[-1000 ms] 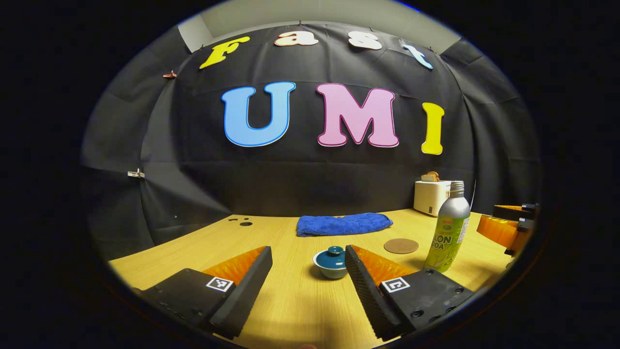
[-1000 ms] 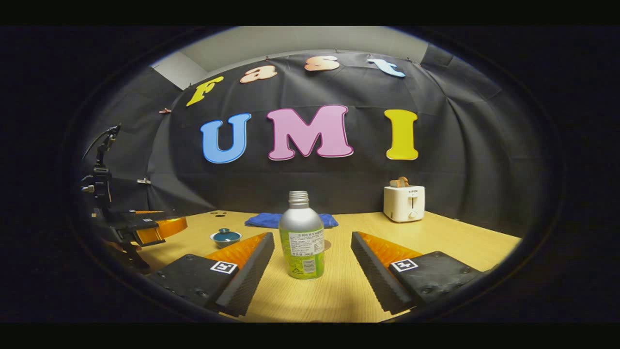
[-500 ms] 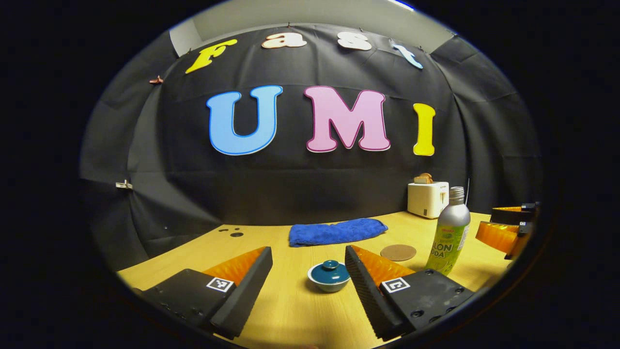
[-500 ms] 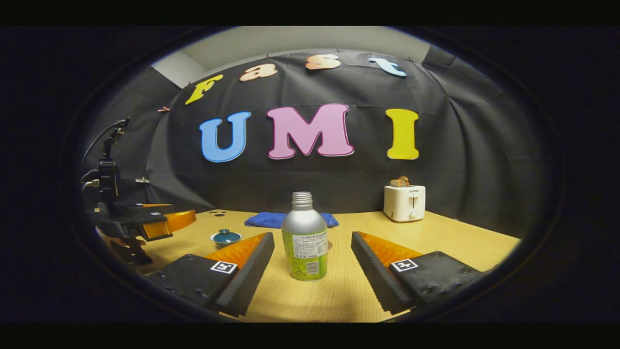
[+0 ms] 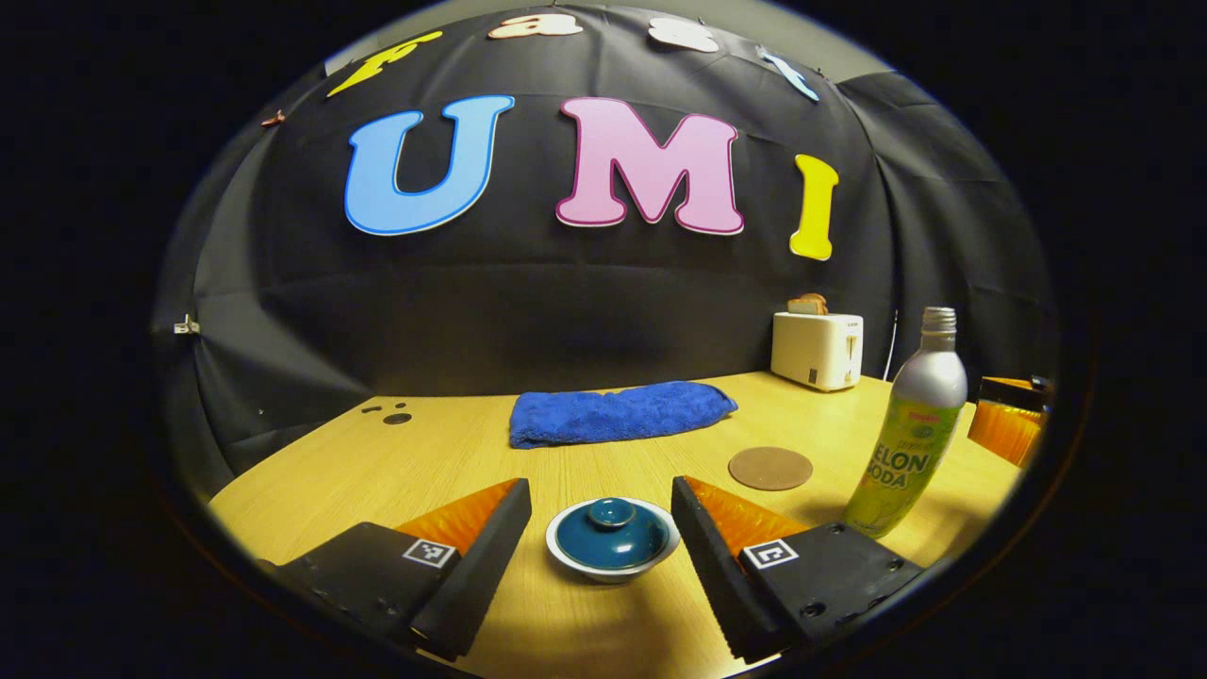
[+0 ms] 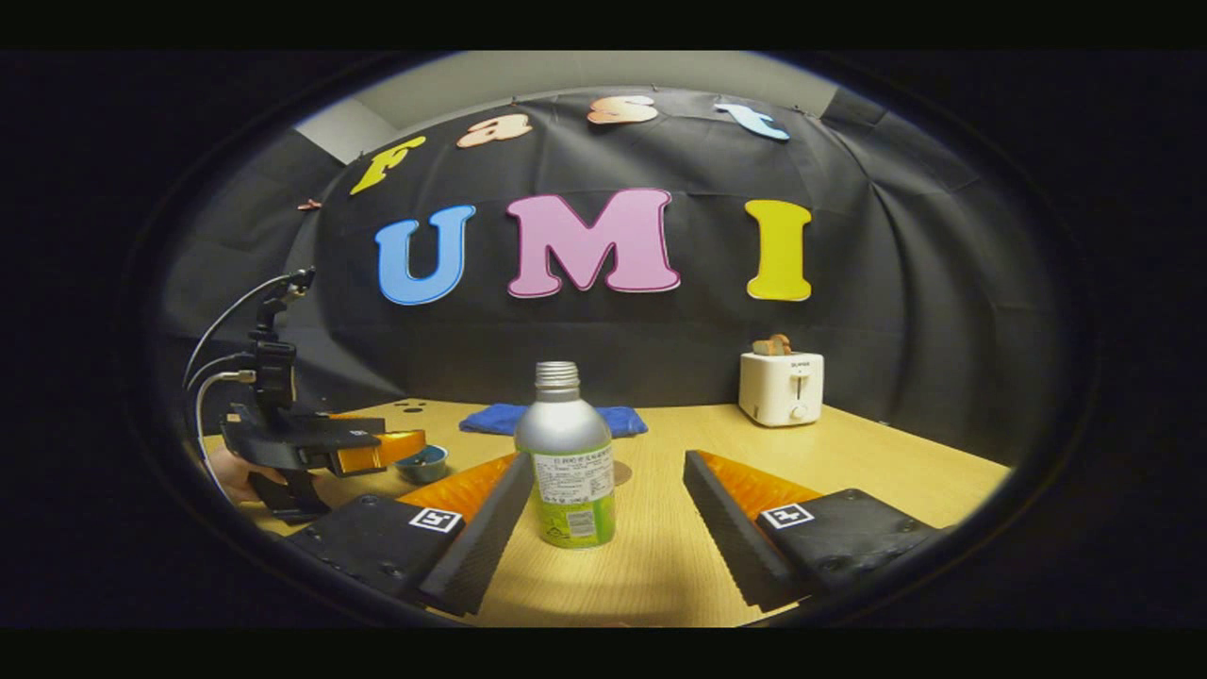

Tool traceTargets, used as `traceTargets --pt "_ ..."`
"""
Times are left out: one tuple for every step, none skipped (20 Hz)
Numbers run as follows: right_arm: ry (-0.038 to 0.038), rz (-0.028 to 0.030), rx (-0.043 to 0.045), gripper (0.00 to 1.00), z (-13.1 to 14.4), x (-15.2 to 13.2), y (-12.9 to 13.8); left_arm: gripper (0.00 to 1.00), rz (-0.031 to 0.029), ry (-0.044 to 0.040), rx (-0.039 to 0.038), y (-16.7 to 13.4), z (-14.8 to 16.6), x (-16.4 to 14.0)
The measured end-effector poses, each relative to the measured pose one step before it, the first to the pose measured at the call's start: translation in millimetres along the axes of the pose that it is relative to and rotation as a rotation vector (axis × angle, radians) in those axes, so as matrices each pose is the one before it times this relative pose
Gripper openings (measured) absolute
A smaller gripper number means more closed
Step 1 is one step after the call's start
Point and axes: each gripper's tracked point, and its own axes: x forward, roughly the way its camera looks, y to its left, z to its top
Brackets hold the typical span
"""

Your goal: Open the teacup lid with one hand, grasp the water bottle and pour water into the teacup with the other hand; after pouring, place the water bottle on the coaster and then close the teacup lid.

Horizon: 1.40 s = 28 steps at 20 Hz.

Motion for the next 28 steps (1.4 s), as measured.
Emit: traceTargets --pt "0.00841 0.00004 0.01157 0.99 -3.07 2.79 -2.44 0.95 -0.00165 0.00792 0.00876 -1.29 -3.22 5.19" --pt "0.00719 -0.00174 0.01027 0.99 -2.61 3.06 -1.90 0.94 -0.00657 0.00752 0.00608 -2.13 -1.03 4.02" --pt "0.00597 -0.00345 0.00298 0.99 -2.98 2.84 -2.38 0.93 -0.00640 0.00878 0.00447 -2.97 -2.21 4.41" --pt "0.00482 -0.00341 -0.00284 0.99 -2.05 3.00 -1.32 0.91 -0.00335 0.00855 0.00458 -1.82 -0.56 2.13" --pt "0.00683 -0.00242 -0.00306 0.99 -3.52 1.64 -1.99 0.89 -0.00512 -0.00027 0.01084 -1.68 1.54 4.76" --pt "0.00585 0.00125 0.00273 0.99 -2.76 1.45 -0.45 0.85 0.00162 0.00632 0.01207 -0.37 -0.44 1.78" --pt "0.00556 0.00531 0.00567 0.99 -1.37 0.98 0.65 0.83 0.00712 0.01218 0.01085 0.81 -0.96 -0.15" --pt "0.00165 0.00558 0.00451 0.99 -0.79 0.45 1.17 0.77 -0.00109 0.01287 0.01264 -1.83 -2.11 3.94" --pt "0.00009 0.00483 0.00365 0.99 0.12 -0.07 -0.09 0.74 -0.00261 0.01093 0.00834 -2.56 -2.31 2.92" --pt "-0.00078 0.00499 0.00289 0.99 0.10 0.44 0.83 0.69 0.00543 0.01356 0.00739 -0.16 -1.64 1.09" --pt "0.00018 0.00380 0.00079 0.99 -0.31 -0.22 0.43 0.69 0.00418 0.00767 0.00546 0.09 -0.97 0.41" --pt "0.00141 0.00315 0.00039 0.99 -0.56 -0.59 0.52 0.69 0.00582 0.00417 0.00148 0.82 0.23 0.63" --pt "0.00238 0.00392 0.00159 0.99 -0.93 1.08 0.11 0.68 0.00734 0.00201 0.00135 1.12 -0.67 -0.12" --pt "-0.00020 0.00412 0.00221 0.99 0.15 0.23 0.37 0.64 0.00402 0.00239 -0.00069 1.22 -0.02 -0.19" --pt "0.00019 0.00235 0.00104 0.99 -0.56 -0.91 1.13 0.61 -0.00166 0.00195 0.00039 -1.65 -1.21 0.05" --pt "0.00008 0.00353 -0.00032 0.99 0.30 0.19 0.89 0.59 0.00157 0.00632 0.00263 -0.46 -1.11 0.62" --pt "-0.00083 0.00190 -0.00059 0.99 -0.17 0.31 -0.01 0.59 0.00148 0.00734 0.00362 -0.48 -1.50 -0.55" --pt "-0.00081 0.00179 0.00062 0.99 0.26 0.42 0.26 0.58 0.00644 -0.00047 0.00170 1.03 1.17 -0.29" --pt "-0.00109 0.00233 0.00140 0.99 0.59 0.55 0.41 0.53 0.00333 -0.00534 -0.00308 0.91 1.01 0.87" --pt "-0.00049 0.00232 0.00242 0.99 0.38 0.08 1.00 0.47 0.00230 -0.00468 -0.00126 0.88 0.83 0.34" --pt "-0.00134 0.00294 0.00172 0.99 -0.02 -0.89 1.23 0.46 0.00439 -0.00085 -0.00327 1.72 -0.76 0.72" --pt "-0.00034 0.00050 -0.00047 0.99 0.15 0.72 0.51 0.35 -0.00003 0.00247 0.00143 -0.31 0.28 -3.36" --pt "0.00173 0.00209 -0.00145 0.99 -0.31 -0.25 0.51 0.38 0.00415 -0.00496 -0.00484 0.94 0.14 0.93" --pt "0.00038 0.00224 -0.00137 0.99 -0.01 -0.18 1.16 0.36 0.00143 -0.00443 -0.00618 0.11 1.59 -0.24" --pt "-0.00053 0.00250 -0.00019 0.99 -0.17 -0.70 0.77 0.32 0.00176 -0.00311 -0.00685 -0.17 -0.50 -0.79" --pt "-0.00123 0.00176 0.00034 0.99 0.37 0.67 1.02 0.33 -0.00111 -0.00088 -0.00064 -1.15 0.64 -0.59" --pt "-0.00011 0.00194 0.00057 0.99 -0.17 -0.27 0.81 0.32 -0.00600 -0.00413 0.00122 -1.77 1.35 -0.37" --pt "0.00238 0.00239 0.00083 0.99 -1.00 0.65 1.04 0.27 -0.00484 -0.00918 0.00028 -2.04 3.48 -2.79"
